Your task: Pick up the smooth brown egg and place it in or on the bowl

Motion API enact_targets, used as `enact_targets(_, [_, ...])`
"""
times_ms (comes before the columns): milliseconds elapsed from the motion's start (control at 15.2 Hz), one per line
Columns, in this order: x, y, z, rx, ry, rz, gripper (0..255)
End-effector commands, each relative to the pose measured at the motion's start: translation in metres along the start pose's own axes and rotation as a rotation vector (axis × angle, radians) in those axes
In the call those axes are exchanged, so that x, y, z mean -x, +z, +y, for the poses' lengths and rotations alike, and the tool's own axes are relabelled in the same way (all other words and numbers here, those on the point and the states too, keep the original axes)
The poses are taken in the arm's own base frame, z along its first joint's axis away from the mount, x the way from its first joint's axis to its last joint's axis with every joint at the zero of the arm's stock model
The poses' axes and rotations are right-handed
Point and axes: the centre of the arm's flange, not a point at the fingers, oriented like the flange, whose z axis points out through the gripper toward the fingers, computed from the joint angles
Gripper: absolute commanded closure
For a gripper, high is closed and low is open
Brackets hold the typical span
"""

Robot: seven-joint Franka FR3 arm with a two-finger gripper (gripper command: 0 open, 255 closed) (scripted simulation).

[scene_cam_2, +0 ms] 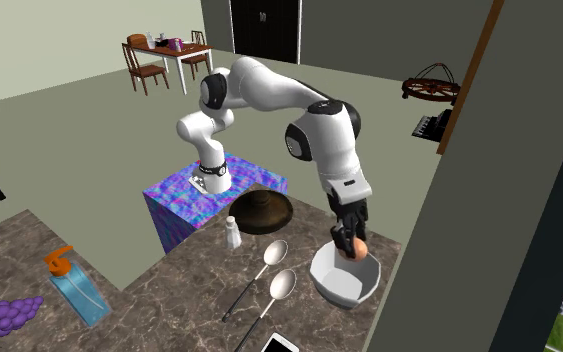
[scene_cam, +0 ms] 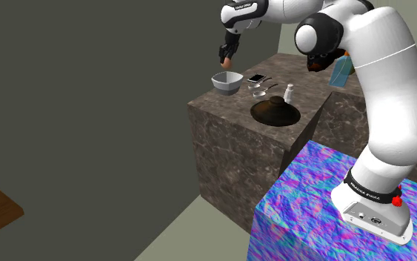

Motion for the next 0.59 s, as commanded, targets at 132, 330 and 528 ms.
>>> enact_targets(132, [0.007,0.019,0.000,0.000,0.000,0.001,255])
enact_targets(330, [0.013,0.034,0.000,0.000,0.000,0.001,255])
enact_targets(528, [0.017,0.046,0.000,0.000,0.000,0.001,255])
